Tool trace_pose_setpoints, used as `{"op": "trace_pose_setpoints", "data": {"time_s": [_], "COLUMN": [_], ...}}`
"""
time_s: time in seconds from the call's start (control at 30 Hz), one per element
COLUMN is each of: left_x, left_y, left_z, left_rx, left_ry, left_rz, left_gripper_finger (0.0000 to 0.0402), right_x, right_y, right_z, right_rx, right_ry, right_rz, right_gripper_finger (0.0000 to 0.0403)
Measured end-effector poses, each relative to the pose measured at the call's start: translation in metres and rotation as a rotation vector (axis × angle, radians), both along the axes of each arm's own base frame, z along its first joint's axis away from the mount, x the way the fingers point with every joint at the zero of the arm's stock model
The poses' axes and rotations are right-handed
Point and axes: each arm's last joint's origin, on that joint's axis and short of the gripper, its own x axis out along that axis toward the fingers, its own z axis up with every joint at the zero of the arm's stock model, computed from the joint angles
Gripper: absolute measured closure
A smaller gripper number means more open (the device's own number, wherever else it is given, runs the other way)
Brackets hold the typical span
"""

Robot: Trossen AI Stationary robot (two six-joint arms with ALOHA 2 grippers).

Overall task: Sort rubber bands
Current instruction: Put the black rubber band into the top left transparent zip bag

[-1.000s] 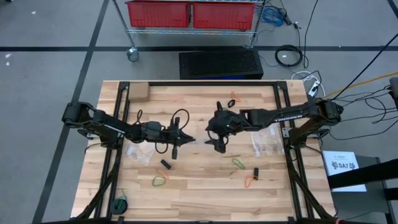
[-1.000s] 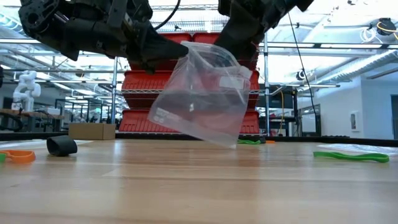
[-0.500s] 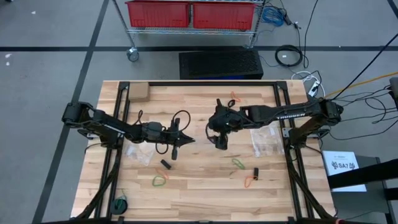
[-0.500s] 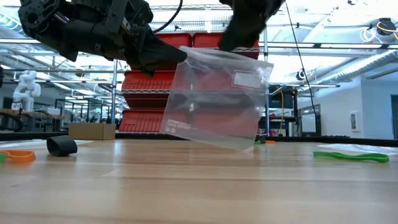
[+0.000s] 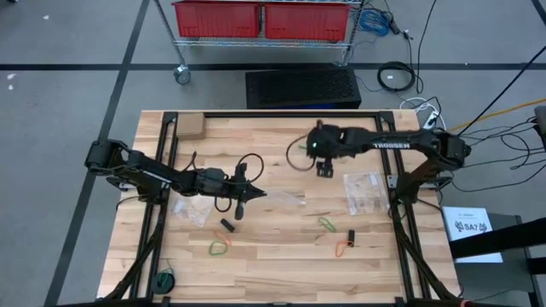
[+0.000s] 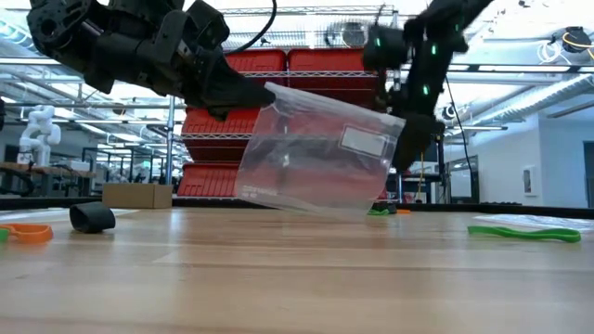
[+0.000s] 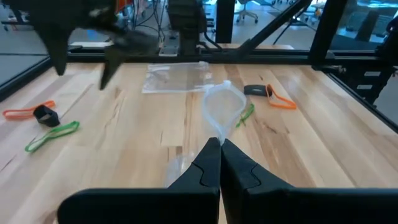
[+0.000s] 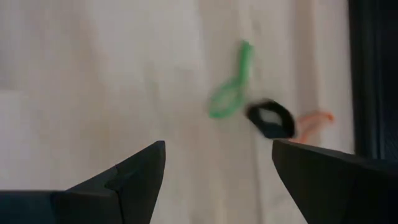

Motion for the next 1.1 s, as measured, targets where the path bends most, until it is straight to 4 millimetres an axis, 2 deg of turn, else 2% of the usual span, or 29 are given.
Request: {"op": "trace_pose_setpoints", "data": {"time_s": [0.17,0.3,0.43,0.63,0.8,0.93,1.1], "left_x": [0.000,0.000,0.000,0.000,0.000,0.000,0.000], "left_y": [0.000,0.000,0.000,0.000,0.000,0.000,0.000], "left_z": [0.000,0.000,0.000,0.000,0.000,0.000,0.000], "left_rx": [0.001,0.001,0.001,0.001,-0.001,0.001,0.005], "left_ry": [-0.004,-0.004,-0.005,-0.004,-0.004,-0.004,-0.004], "left_rz": [0.000,0.000,0.000,-0.001,-0.008,-0.009,-0.011], "left_gripper_finger": [0.0401,0.0402,0.0402,0.0402,0.0402,0.0402,0.0402], "right_x": [-0.018,-0.022,-0.018,-0.010,-0.006,-0.007,-0.008], "right_y": [-0.043,-0.064,-0.072,-0.077,-0.086,-0.089,-0.083], "right_z": [-0.013,-0.014,-0.022,-0.050,-0.072,-0.076,-0.065], "right_rx": [0.025,0.035,0.036,0.088,0.066,0.082,0.067], "right_ry": [-0.092,-0.185,-0.207,-0.156,-0.113,-0.110,-0.120], "right_rz": [-0.067,-0.076,-0.056,-0.052,-0.087,-0.104,-0.099], "right_gripper_finger": [0.0124,0.0138,0.0152,0.0178,0.0204,0.0251,0.0356]}}
